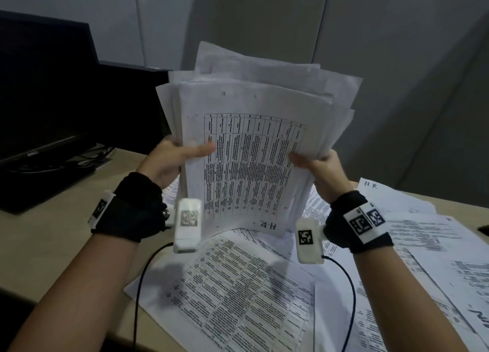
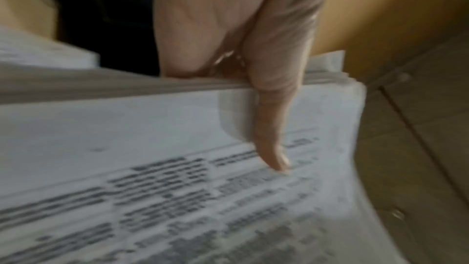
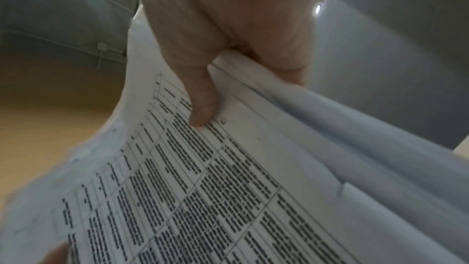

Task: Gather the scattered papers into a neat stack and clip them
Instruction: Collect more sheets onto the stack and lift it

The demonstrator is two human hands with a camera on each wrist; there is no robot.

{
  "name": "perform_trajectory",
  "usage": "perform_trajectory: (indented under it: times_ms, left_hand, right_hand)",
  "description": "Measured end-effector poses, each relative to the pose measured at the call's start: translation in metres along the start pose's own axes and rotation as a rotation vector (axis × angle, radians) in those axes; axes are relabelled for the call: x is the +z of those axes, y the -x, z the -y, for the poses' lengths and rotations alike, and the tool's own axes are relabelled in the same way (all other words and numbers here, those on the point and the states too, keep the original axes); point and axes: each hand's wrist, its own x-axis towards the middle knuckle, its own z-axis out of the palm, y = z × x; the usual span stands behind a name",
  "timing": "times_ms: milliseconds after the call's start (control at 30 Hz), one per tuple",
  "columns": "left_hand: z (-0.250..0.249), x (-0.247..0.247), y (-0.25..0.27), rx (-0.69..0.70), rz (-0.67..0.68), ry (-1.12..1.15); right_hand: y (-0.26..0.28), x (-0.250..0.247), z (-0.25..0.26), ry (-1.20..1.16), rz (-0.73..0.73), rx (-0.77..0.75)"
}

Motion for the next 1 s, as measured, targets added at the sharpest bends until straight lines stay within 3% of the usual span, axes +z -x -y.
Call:
perform_trajectory:
  times_ms: [100, 233, 333, 467, 667, 767, 900, 1000]
  left_hand:
    - [0.018, -0.004, -0.006, -0.067, -0.007, -0.171]
    - [0.020, 0.012, -0.006, 0.105, -0.202, -0.109]
    - [0.012, 0.017, -0.001, 0.242, -0.170, -0.035]
    - [0.006, 0.016, 0.008, 0.290, -0.079, -0.113]
    - [-0.012, 0.011, 0.000, 0.400, -0.256, -0.074]
    - [-0.008, 0.005, -0.006, 0.310, -0.229, 0.011]
    - [0.022, -0.006, -0.007, -0.024, -0.016, -0.055]
    - [0.052, -0.009, -0.008, -0.054, -0.027, -0.115]
  right_hand:
    - [-0.001, -0.001, -0.004, -0.046, -0.053, -0.002]
    - [0.001, 0.009, 0.006, -0.004, -0.016, -0.049]
    - [0.001, 0.013, 0.018, -0.045, -0.053, -0.087]
    - [0.003, 0.009, 0.027, -0.090, -0.058, -0.099]
    - [-0.005, 0.015, 0.014, -0.040, 0.035, -0.077]
    - [-0.004, 0.015, -0.011, 0.017, 0.086, 0.016]
    - [0.008, 0.025, -0.050, 0.107, 0.128, 0.133]
    - [0.007, 0.038, -0.058, 0.069, 0.106, 0.136]
